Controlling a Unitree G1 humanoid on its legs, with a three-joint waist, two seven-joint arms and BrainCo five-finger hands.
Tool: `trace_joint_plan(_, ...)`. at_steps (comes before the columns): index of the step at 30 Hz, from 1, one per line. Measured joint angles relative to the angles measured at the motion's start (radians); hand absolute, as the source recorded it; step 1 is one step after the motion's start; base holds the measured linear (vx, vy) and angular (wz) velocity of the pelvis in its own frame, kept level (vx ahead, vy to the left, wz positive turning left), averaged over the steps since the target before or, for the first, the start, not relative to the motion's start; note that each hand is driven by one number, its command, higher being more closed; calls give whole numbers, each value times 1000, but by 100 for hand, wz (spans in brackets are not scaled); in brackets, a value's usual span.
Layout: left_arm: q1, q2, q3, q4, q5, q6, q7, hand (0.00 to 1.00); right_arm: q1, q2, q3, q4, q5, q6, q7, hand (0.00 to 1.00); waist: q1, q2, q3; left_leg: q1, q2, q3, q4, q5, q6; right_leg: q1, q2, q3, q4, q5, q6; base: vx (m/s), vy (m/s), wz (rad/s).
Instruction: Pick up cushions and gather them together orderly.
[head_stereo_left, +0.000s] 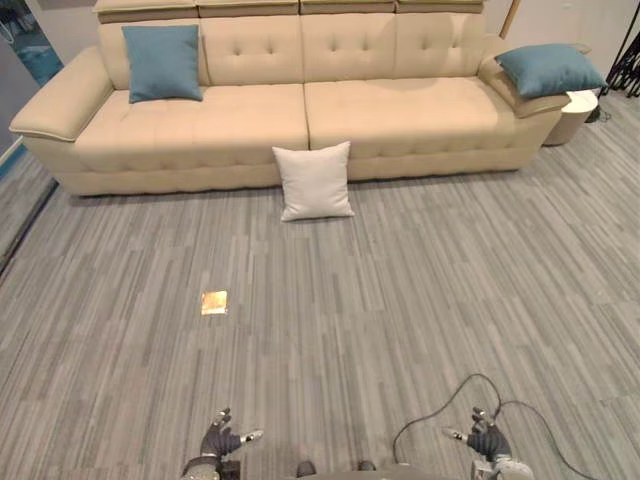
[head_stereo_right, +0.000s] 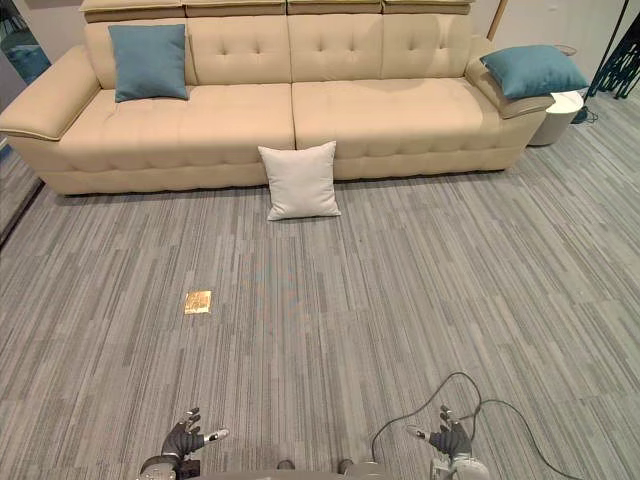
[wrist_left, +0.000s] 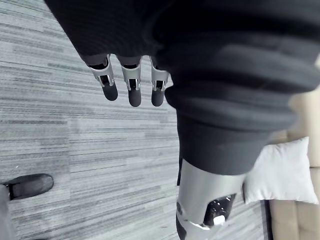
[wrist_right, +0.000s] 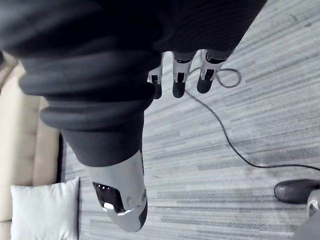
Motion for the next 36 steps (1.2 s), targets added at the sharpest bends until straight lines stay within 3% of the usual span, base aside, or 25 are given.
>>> trace_joint_plan(4, 1, 0, 0, 0, 0, -3, 0, 0, 0, -1, 3, -38, -29, -2, 0, 0, -2, 3, 4, -9, 0, 0, 22, -12, -14, 0, -3, 0, 2, -2, 1, 12, -15, -1)
trace_joint_plan(11, 2, 0, -1, -17, 2, -2, -11, 0, -3, -11, 9, -42, -29, -1, 0, 0, -4, 3, 16, -20, -3, -23, 23, -21, 2, -8, -8, -26, 11, -35, -2, -37, -35, 10)
trace_joint_plan(17, 2, 0, -3, -20, 1, -2, -15, 0, -21, -10, 11, -38, 29, -1, -1, 0, -3, 5, 18, -60, -4, -27, 28, -27, 0, -41, -10, -32, 9, -34, -2, -1, -6, 2)
trace_joint_plan(20, 16, -1, -3, -65, 0, -1, -14, 0, -35, -9, 7, -38, 57, -1, -1, 0, -1, 4, 20, -95, -4, -18, 76, -54, 15, -55, -11, -24, 7, -35, -1, 72, 6, -7)
trace_joint_plan(24, 26, -15, -3, -130, -5, -1, -14, 0, -80, -8, 3, -38, 87, -2, -2, 0, 6, 20, 38, -157, -4, 12, 203, -149, 29, -88, -17, 8, 52, -73, 23, 101, 41, -21)
trace_joint_plan(26, 29, -31, -7, -176, -18, -1, -15, 0, -96, -8, 3, -34, 96, -1, -2, 0, 8, 36, 54, -187, -9, 19, 288, -228, 46, -146, -26, 16, 216, -137, 86, 105, 82, -10)
trace_joint_plan(27, 29, -31, -12, -185, -23, 0, -15, 0, -95, -6, 4, -35, 96, -1, -1, 0, 6, 35, 59, -182, -11, 17, 299, -245, 46, -178, -24, 16, 299, -144, 99, 141, 84, 3)
trace_joint_plan(29, 22, -16, -27, -201, -35, -1, -16, 0, -78, 25, 14, -36, 105, -1, -1, 0, -3, 28, 82, -119, -22, -9, 345, -297, 73, -321, -33, -9, 688, -149, 130, 287, 63, 28)
trace_joint_plan(31, 14, -8, -45, -200, -42, 7, -15, 0, -54, 31, 29, -36, 105, 6, -1, 0, 4, 26, 96, -61, -22, -25, 346, -327, 75, -385, -42, -54, 758, -197, 92, 385, 43, 26)
trace_joint_plan(33, -2, 0, -45, -199, -42, 9, -14, 0, -66, 26, 50, -37, 105, 11, 0, 0, -3, 24, 113, -1, -13, -45, 297, -328, 74, -450, -48, -113, 693, -206, 74, 486, 10, 25)
trace_joint_plan(34, -22, 0, -45, -196, -42, 9, -12, 0, -79, 18, 52, -37, 104, 11, 0, 0, -7, 45, 130, 39, 12, -49, 258, -330, 67, -492, -37, -150, 583, -190, 68, 464, -32, 24)
trace_joint_plan(36, -40, 3, -52, -191, -42, 8, -12, 0, -84, 5, 52, -42, 104, 10, -1, 0, -19, 53, 142, 90, 39, -57, 223, -328, 19, -523, -11, -177, 361, -91, 54, 456, -40, 31)
